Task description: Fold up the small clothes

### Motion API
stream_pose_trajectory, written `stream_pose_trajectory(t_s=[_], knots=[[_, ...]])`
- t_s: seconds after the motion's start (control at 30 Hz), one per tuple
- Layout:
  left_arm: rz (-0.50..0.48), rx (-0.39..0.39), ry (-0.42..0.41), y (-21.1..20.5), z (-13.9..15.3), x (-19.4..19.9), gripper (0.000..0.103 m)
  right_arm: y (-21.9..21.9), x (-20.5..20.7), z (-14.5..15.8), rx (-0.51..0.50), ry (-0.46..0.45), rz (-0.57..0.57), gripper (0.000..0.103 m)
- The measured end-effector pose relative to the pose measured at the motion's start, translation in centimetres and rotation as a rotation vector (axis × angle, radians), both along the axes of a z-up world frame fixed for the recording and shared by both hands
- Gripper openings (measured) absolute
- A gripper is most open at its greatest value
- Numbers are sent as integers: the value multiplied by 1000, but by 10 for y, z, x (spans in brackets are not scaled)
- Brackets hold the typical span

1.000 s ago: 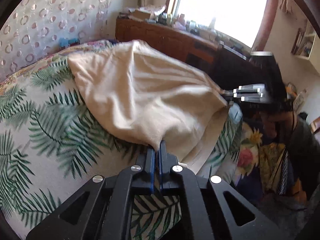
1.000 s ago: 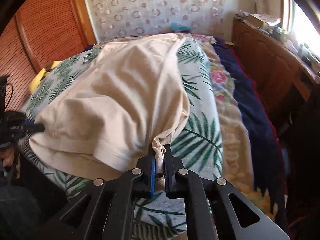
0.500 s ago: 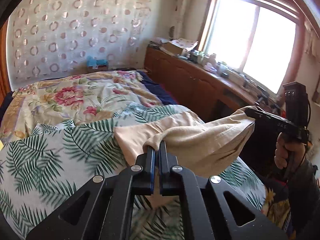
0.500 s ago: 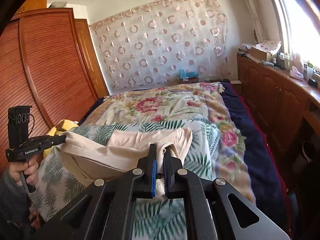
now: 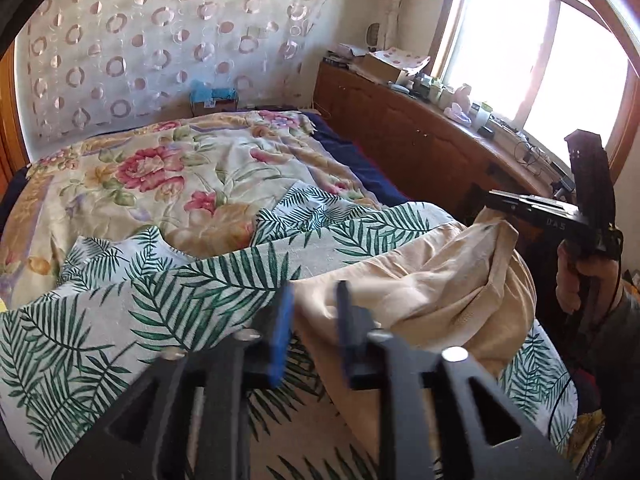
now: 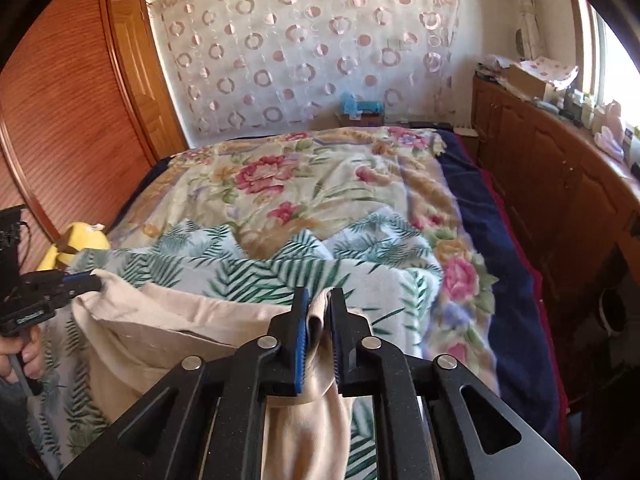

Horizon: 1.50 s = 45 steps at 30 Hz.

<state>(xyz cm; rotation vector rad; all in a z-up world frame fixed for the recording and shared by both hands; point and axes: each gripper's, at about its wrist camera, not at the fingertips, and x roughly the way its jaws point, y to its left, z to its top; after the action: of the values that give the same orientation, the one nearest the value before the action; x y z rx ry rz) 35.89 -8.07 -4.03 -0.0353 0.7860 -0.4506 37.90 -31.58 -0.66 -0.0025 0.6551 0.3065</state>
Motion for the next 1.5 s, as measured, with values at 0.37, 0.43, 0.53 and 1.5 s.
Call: stream_pose_trajectory(t_s=[0.37,0.43,0.53,1.5], knots=[[-72,25,25,3,-10,-25,76,9,-61,4,-101,-22,47,49],[-80,51,33,-3,-19,-25,76,10,-70,1,-109,-8,67,49],[-83,79,49,-10,-29,-21,76,13,-70,-5,-120,23,104,49],[46,-10,91,-3,-33,5,76,11,-41,27,-13,58,7,79]])
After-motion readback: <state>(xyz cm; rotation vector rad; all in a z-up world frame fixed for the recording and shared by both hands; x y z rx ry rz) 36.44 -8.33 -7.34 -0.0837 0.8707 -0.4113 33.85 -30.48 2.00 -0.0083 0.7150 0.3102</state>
